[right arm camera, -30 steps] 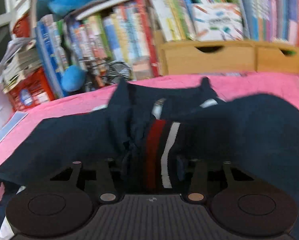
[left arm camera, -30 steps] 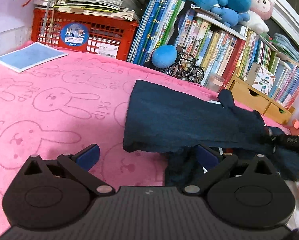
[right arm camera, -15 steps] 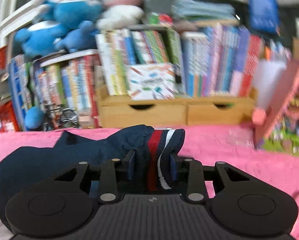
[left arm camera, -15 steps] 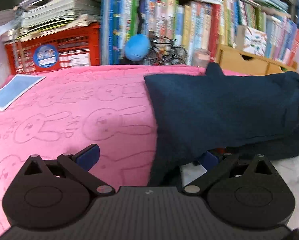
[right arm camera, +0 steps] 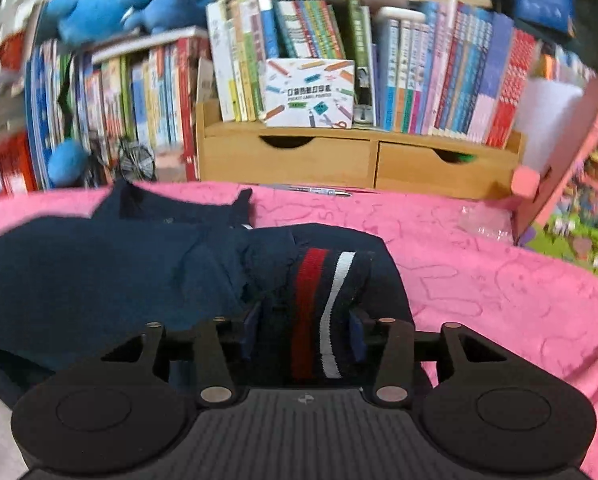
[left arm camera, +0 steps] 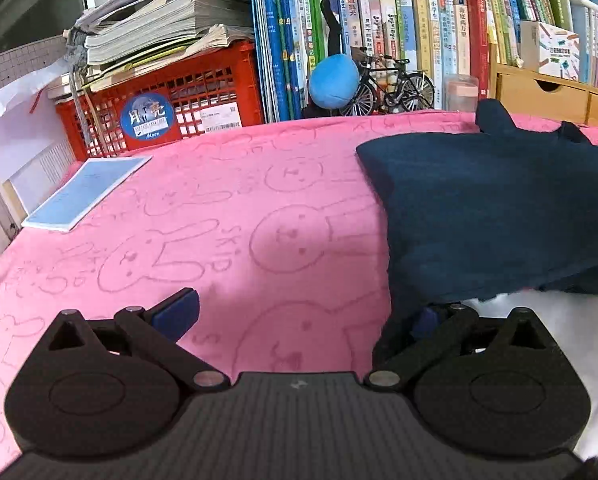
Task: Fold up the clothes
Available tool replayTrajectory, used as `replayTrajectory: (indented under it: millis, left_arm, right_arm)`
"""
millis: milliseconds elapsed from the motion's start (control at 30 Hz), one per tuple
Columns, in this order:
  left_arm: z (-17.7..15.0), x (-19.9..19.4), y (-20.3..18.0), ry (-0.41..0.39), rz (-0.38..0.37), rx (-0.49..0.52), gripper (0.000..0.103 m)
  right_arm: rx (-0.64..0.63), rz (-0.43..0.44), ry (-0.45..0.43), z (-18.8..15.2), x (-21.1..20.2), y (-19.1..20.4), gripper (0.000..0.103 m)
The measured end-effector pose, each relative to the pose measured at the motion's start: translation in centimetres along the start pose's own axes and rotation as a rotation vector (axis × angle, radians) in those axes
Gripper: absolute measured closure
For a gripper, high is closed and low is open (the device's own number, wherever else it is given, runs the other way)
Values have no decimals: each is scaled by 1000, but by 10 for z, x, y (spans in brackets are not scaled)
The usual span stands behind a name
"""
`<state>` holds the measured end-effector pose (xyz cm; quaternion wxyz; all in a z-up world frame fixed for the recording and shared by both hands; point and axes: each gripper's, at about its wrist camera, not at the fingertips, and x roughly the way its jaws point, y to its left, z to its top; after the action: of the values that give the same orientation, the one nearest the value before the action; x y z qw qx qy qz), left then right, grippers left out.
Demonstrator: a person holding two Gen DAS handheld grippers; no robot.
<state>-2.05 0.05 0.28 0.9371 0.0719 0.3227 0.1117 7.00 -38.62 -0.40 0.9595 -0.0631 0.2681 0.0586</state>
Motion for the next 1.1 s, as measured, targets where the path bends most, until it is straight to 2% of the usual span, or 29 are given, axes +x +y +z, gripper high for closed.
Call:
replayTrajectory:
  millis: [33, 100, 167, 233, 300, 367, 433, 500, 567, 600, 633, 733, 800, 933, 1033, 1100]
  left_arm:
    - [-1, -3, 1, 3, -2, 3, 0]
    - [-4, -9, 3, 8, -7, 10, 0]
    - [-5, -21, 15, 2, -38, 19, 0]
    - [-4, -34, 32, -6, -43, -6, 0]
    - [-1, -48, 49, -26, -50, -50, 0]
    - [10, -61, 61, -85, -106, -125, 0]
    - [25, -68, 56, -142, -177, -164, 0]
    - [37, -63, 31, -171, -210, -133, 0]
    - [50, -51, -3, -174, -230, -74, 0]
    - [51, -42, -17, -160, -239, -57, 0]
    - [51, -29, -30, -136, -251, -46, 0]
    - [44, 4, -52, -37, -230, -17, 0]
    - [31, 20, -53, 14, -185, 2, 0]
    - [10, 26, -21, 62, -166, -50, 0]
    - [-4, 24, 2, 83, -151, -87, 0]
    - [-5, 12, 15, 68, -158, -123, 0]
  right_arm:
    - [-29, -23, -2, -1, 3, 3, 32]
    - [-41, -58, 22, -2, 9, 3, 24]
    - [-20, -23, 17, -2, 1, -7, 18]
    - [5, 26, 16, -2, -8, -23, 2]
    - [48, 96, 22, -2, -20, -42, 0]
    - [91, 133, -6, -2, -33, -51, 0]
    - [124, 161, -45, 1, -44, -52, 0]
    - [135, 195, -73, 7, -48, -39, 0]
    - [106, 248, -70, 13, -45, -13, 14]
    - [83, 266, -53, 15, -42, 2, 38]
    - [60, 282, -35, 16, -38, 17, 55]
    - [3, 301, 18, 13, -25, 52, 59]
    - [-36, 284, 59, 5, -18, 61, 59]
    - [-19, 244, 93, -13, -10, 34, 63]
    - [198, 359, 80, -15, -13, -7, 64]
    - [358, 438, 62, -17, -18, -31, 56]
